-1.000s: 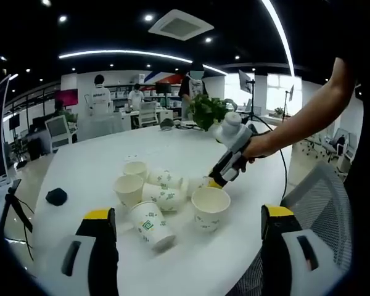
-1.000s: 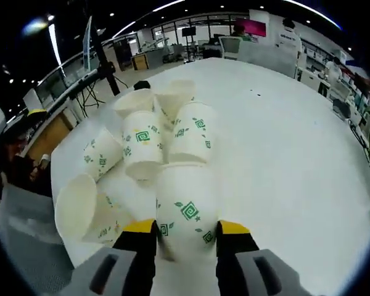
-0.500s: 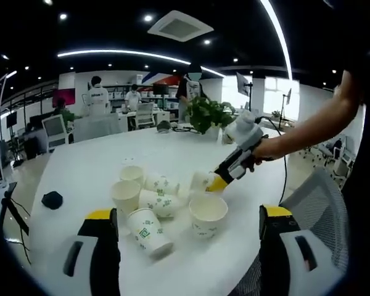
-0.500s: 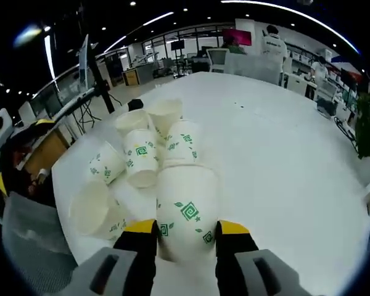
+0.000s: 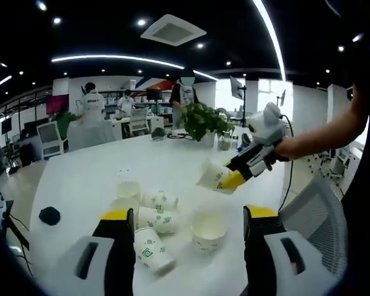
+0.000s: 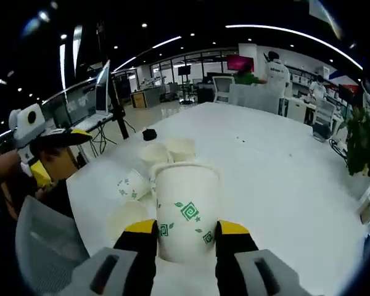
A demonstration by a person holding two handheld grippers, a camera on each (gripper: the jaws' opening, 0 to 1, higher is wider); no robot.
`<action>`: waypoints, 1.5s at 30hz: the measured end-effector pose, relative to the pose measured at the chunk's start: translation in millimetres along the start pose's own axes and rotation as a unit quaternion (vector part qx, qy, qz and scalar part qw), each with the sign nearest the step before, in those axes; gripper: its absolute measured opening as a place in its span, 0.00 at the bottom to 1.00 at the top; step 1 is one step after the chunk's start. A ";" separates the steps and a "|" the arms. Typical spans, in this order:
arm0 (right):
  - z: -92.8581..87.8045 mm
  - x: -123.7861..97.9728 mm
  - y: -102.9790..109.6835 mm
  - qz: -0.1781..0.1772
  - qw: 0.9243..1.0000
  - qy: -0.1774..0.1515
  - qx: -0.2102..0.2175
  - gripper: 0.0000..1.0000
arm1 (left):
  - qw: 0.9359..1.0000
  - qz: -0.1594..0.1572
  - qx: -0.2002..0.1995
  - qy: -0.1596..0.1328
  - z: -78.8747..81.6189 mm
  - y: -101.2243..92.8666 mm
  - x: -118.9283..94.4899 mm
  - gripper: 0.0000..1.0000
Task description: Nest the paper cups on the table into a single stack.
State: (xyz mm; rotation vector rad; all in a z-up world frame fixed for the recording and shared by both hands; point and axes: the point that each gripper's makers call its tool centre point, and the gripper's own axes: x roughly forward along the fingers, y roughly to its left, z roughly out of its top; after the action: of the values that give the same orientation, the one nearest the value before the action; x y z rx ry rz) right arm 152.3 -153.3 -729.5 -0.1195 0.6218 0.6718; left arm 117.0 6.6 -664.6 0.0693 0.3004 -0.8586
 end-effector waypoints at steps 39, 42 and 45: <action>23.7 -43.8 68.0 0.031 0.991 -0.090 -0.098 0.36 | 0.986 -0.168 0.019 0.003 56.7 -52.5 27.0 0.32; 22.5 -43.8 72.6 0.038 0.989 -0.093 -0.107 0.36 | 0.983 -0.182 0.011 0.002 57.9 -57.5 27.5 0.28; 23.7 -43.8 77.4 0.042 0.988 -0.096 -0.116 0.36 | 0.979 -0.202 0.004 0.005 58.7 -64.1 26.0 0.25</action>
State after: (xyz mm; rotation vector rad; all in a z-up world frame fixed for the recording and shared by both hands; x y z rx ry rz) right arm 89.8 -109.6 -678.0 -0.2426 0.3644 0.8246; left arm 98.2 -65.0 -612.1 0.0188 0.3254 -1.2643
